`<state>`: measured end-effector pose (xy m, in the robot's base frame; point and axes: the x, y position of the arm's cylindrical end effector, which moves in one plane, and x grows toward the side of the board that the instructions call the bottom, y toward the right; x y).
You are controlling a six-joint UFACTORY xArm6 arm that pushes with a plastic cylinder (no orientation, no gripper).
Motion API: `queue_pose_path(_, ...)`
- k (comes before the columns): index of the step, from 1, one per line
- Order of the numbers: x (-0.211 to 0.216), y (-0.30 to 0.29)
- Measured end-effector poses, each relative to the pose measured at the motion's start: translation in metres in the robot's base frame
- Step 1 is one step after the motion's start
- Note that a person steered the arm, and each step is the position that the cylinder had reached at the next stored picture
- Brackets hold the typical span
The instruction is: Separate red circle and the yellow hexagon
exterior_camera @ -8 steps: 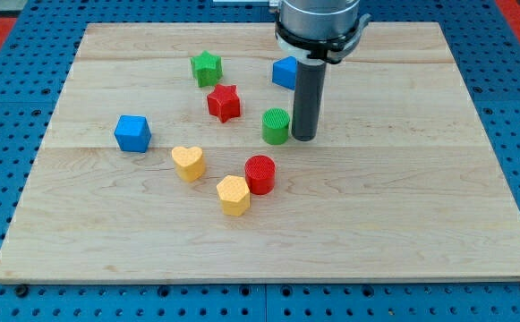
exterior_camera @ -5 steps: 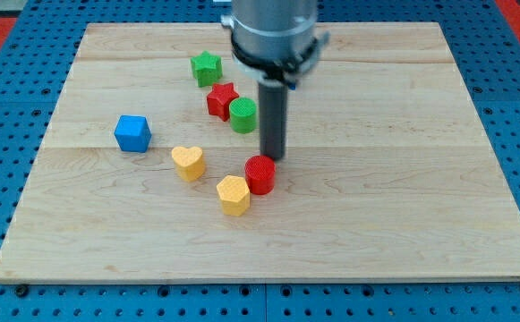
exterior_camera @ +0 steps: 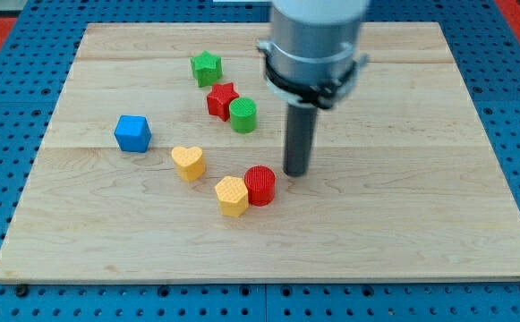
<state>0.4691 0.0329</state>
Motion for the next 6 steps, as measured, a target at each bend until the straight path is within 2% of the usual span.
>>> queue_pose_path(1,0.046,0.047)
queue_pose_path(2,0.063,-0.029)
queue_pose_path(3,0.053,-0.051)
queue_pose_path(5,0.004,-0.048)
queue_pose_path(6,0.06,-0.02)
